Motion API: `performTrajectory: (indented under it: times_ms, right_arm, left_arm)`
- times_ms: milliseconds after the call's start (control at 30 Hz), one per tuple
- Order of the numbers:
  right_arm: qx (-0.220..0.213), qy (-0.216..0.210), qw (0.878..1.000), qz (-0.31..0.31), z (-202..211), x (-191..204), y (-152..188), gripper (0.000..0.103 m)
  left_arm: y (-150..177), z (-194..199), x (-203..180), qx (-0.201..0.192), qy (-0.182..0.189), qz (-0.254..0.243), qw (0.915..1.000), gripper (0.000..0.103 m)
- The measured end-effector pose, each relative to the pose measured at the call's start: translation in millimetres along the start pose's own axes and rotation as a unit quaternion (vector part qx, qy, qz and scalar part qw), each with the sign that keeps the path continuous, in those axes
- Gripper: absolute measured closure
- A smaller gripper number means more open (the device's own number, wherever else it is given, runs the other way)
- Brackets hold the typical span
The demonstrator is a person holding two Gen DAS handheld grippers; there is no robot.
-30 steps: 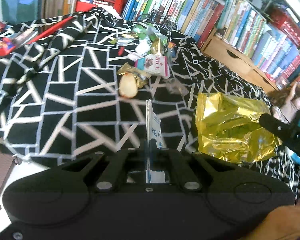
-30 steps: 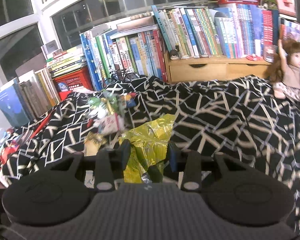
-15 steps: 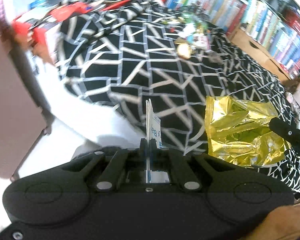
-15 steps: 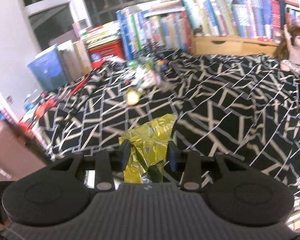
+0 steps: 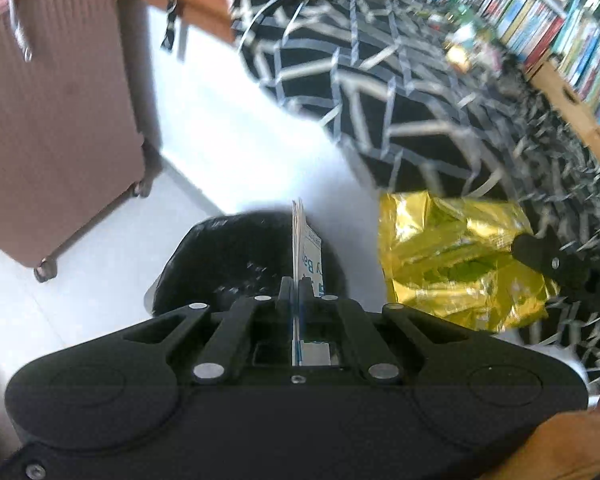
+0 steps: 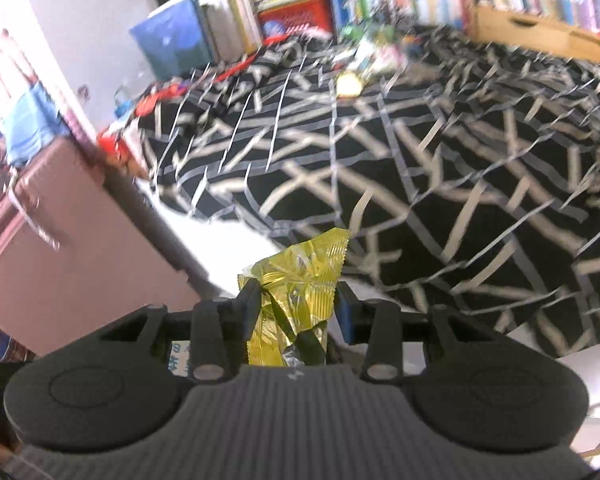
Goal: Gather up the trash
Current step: 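Carry both held wrappers to the black trash bag and release them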
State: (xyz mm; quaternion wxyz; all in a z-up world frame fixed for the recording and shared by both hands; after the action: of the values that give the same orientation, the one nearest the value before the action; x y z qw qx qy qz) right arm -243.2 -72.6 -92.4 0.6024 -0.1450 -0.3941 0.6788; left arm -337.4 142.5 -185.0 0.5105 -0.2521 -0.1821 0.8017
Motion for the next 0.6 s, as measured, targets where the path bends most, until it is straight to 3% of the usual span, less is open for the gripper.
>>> performTrajectory:
  times_ms: [300,533,600]
  right_arm:
    - [0.048,-0.021,0.998,0.034,-91,8,88,0.059]
    - [0.076,-0.035,0.994,0.065,-149,12,141,0.057]
    - [0.086,-0.041,0.993,0.072,-163,14,152,0.053]
  left_arm:
    - [63,-94,49,0.028,-0.028,0.006,0.9992,0.101]
    - [87,-161,71,0.036,-0.035,0.016,0.9986,0.101]
    - [92,-177,75,0.037,-0.036,0.012,0.9986,0.095]
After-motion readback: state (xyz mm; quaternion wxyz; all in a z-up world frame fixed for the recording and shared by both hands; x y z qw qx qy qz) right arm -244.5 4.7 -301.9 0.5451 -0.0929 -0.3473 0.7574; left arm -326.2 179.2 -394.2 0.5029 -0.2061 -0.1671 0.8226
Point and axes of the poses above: each gripper's, at about its wrist camera, not at the fingertips, and z roughly against the way its jaws point, x to its left, y to its underside, the point moved 7 cm from there along -z, roughly the way its jaws point, and after that the axes turned 9 degrees about -x, right-handed, at the moved point
